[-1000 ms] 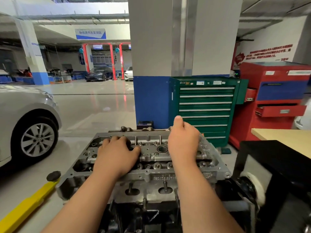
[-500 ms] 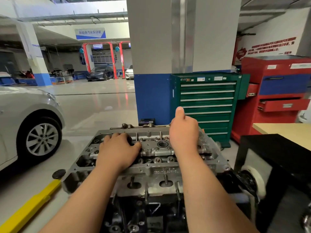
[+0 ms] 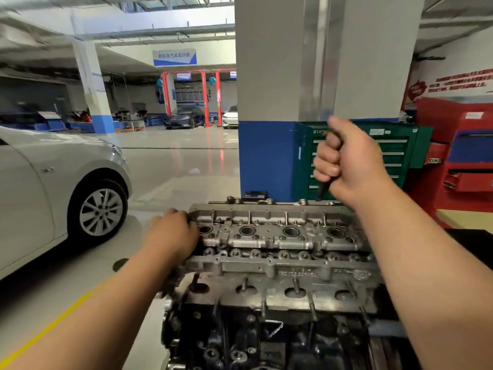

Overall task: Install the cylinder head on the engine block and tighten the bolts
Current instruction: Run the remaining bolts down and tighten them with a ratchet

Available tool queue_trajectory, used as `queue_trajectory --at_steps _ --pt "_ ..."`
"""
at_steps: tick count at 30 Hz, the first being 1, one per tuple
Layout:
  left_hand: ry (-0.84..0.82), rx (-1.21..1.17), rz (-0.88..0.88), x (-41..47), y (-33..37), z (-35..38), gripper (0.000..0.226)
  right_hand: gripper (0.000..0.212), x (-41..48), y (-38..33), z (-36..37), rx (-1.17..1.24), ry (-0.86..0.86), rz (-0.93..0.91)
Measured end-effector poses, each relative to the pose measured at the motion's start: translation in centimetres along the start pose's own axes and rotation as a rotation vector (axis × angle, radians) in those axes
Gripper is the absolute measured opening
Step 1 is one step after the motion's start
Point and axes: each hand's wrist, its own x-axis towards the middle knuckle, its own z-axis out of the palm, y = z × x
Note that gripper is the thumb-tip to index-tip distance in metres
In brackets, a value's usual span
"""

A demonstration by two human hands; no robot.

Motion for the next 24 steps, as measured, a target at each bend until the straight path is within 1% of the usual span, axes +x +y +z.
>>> queue_trajectory --at_steps 2,3,5,7,9,12,15,18,21,23,24 --pt "-0.072 -0.004 -0.020 0.1 0.0 0.4 0.036 0.048 0.3 1.4 3.1 -0.080 -0.174 0.062" --pt "-0.084 -0.012 -0.014 0.1 0.1 0.6 0.036 0.046 0.2 3.1 4.6 -0.128 -0.222 0.115" --pt "-0.088 -0.048 -0.015 0.0 0.0 0.6 0.036 0.044 -0.4 7.1 7.2 -0.216 -0.286 0.216" --pt "-0.075 -0.064 -0.003 0.2 -0.3 0.8 0.036 0.044 -0.6 10.4 8.8 -0.288 -0.329 0.265" --pt "-0.067 -0.080 0.002 0.3 -0.4 1.0 0.035 0.045 -0.4 12.0 9.6 -0.278 -0.313 0.264" --pt "-0.069 -0.101 -0.005 0.4 -0.2 1.1 0.036 0.048 0.1 12.8 10.1 -0.143 -0.239 0.273" --pt "-0.060 -0.101 -0.009 0.4 -0.2 1.2 0.038 0.047 0.3 12.9 10.2 -0.124 -0.223 0.289" --pt "-0.041 -0.117 -0.016 0.3 -0.3 1.2 0.039 0.045 0.3 12.9 10.1 -0.143 -0.219 0.274" --pt "0.038 -0.106 0.038 -0.1 -0.2 0.9 0.036 0.044 -0.1 13.1 9.7 -0.193 -0.197 0.204" --pt "0.069 -0.225 0.068 -0.8 0.3 0.6 0.030 0.044 -0.5 13.2 9.5 -0.286 -0.180 0.127" --pt "0.039 -0.327 0.068 -1.3 0.8 0.4 0.024 0.044 -0.7 13.2 9.5 -0.354 -0.180 0.093"
